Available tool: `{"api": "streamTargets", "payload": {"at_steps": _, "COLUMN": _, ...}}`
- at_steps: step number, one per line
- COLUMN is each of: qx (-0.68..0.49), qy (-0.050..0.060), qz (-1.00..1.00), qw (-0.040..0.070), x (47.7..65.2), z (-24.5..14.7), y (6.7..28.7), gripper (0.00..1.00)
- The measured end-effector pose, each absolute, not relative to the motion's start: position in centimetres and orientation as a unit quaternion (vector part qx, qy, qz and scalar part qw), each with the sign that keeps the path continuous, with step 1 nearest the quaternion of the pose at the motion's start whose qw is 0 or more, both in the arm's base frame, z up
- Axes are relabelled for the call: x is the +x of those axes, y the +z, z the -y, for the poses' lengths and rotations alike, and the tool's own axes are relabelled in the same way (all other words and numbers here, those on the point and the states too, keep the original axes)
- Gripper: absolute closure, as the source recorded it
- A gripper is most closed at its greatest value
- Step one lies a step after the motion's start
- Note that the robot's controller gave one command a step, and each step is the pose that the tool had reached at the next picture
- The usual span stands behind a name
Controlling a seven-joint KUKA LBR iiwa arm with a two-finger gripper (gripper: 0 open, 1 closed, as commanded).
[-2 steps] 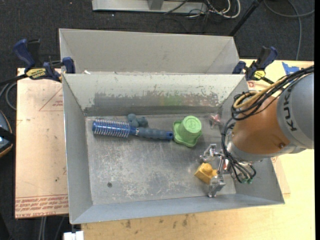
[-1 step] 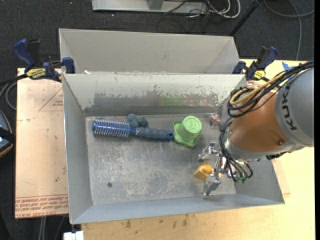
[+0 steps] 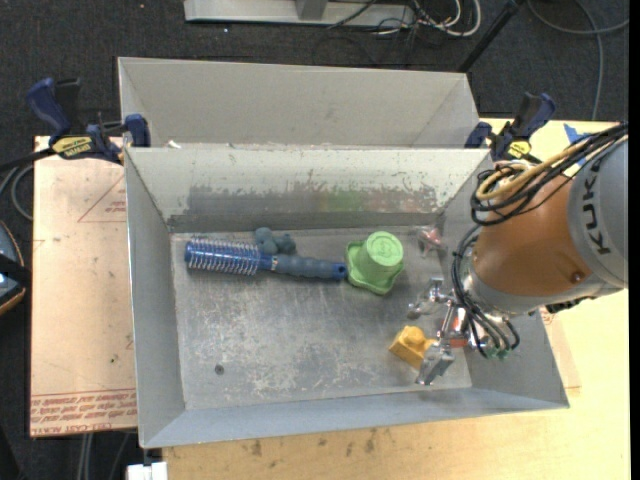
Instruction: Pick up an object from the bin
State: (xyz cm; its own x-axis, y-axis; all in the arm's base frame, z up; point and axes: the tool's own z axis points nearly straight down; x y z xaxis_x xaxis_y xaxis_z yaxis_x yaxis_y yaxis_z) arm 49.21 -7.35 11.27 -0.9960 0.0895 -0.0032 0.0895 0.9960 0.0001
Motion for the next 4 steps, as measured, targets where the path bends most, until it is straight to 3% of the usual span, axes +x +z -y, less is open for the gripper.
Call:
{"api": "streamTargets", "payload": {"at_steps": 1, "qx": 0.111, "qy": 0.001, "qz": -0.994, "qw": 0.005, "x": 48.7, "z": 6.5, "y": 7.5, "gripper": 0.00}}
{"api": "streamTargets", "payload": {"at_steps": 2, "qx": 0.110, "qy": 0.000, "qz": -0.994, "qw": 0.002, "x": 48.9, "z": 6.5, "y": 7.7, "gripper": 0.00}}
{"api": "streamTargets", "payload": {"at_steps": 3, "qx": 0.110, "qy": 0.000, "qz": -0.994, "qw": 0.006, "x": 49.1, "z": 6.5, "y": 8.0, "gripper": 1.00}}
{"api": "streamTargets", "payload": {"at_steps": 4, "qx": 0.109, "qy": 0.000, "qz": -0.994, "qw": 0.004, "x": 49.3, "z": 6.5, "y": 14.1, "gripper": 1.00}}
